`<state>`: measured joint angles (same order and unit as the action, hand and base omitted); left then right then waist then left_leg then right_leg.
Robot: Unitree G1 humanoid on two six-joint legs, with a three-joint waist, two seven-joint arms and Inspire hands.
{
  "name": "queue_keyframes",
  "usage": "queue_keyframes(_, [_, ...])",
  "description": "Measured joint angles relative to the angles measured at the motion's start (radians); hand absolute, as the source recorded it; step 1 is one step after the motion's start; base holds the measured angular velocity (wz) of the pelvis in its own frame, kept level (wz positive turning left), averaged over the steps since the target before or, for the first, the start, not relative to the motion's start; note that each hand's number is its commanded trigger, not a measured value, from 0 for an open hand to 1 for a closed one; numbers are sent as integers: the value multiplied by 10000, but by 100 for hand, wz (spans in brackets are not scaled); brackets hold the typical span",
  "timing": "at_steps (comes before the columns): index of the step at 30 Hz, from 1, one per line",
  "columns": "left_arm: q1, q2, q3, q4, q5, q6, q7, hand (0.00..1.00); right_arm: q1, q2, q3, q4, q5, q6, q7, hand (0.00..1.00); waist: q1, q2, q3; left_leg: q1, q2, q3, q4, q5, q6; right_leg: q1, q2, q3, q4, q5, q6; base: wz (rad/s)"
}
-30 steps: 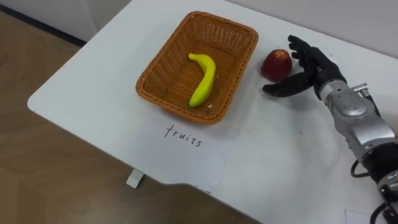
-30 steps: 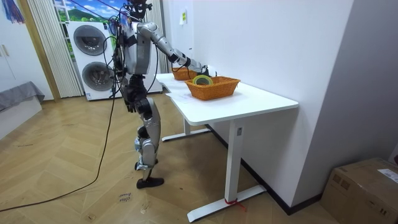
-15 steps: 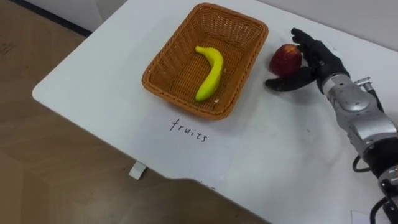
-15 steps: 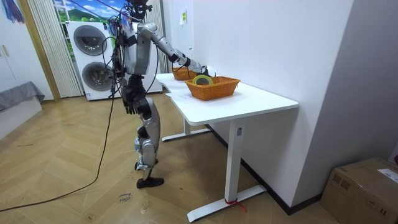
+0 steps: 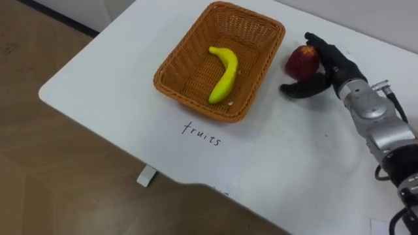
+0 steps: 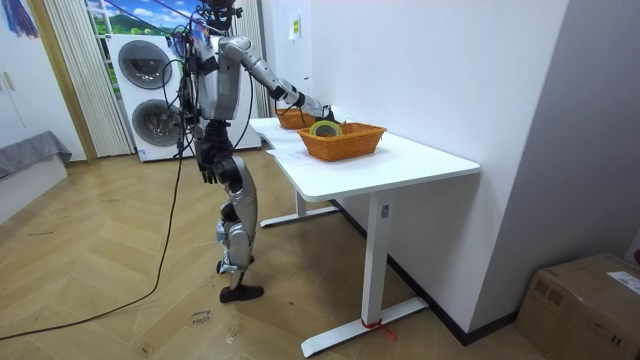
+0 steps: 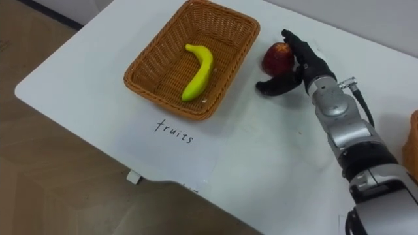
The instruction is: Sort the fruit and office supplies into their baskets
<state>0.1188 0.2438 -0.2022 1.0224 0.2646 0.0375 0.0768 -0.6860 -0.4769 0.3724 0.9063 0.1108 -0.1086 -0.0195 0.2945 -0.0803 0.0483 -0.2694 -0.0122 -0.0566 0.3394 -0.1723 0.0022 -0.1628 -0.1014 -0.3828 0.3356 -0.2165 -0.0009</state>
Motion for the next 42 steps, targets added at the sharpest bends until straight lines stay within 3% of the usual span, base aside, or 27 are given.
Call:
queue_keyframes(9, [-46,14,-114,-23,1,30,35,0,-403,-77,46,644,-430,18,-391,100,128,-192,24,5,0,-13,36,5,-9,-20,-9,-27,70,-8,-13,0])
queue_keyframes(27, [-31,33,47,-56,5,20,78,0,-388,-44,13,633,-268,-1,417,100,100,-123,2,59,4,-60,76,5,-10,184,54,-76,-111,8,-37,0])
queue_keyframes(36, [167,89,73,-68,50,-6,70,0,-235,-11,-26,225,-204,212,1116,100,-186,-93,-106,422,-5,-82,-23,6,-14,575,51,-186,-285,8,-28,2])
queue_keyframes(39, [310,111,275,-82,74,0,71,0,-110,-10,-25,130,-202,230,1201,100,-392,-115,-183,748,-27,-133,-136,6,-14,963,20,-367,-400,4,-14,10])
queue_keyframes(42, [635,136,457,-76,72,83,24,0,184,-34,-23,-231,-220,389,1251,100,-495,-125,-317,1353,-54,-139,-380,5,-13,1584,34,-383,-656,4,36,5])
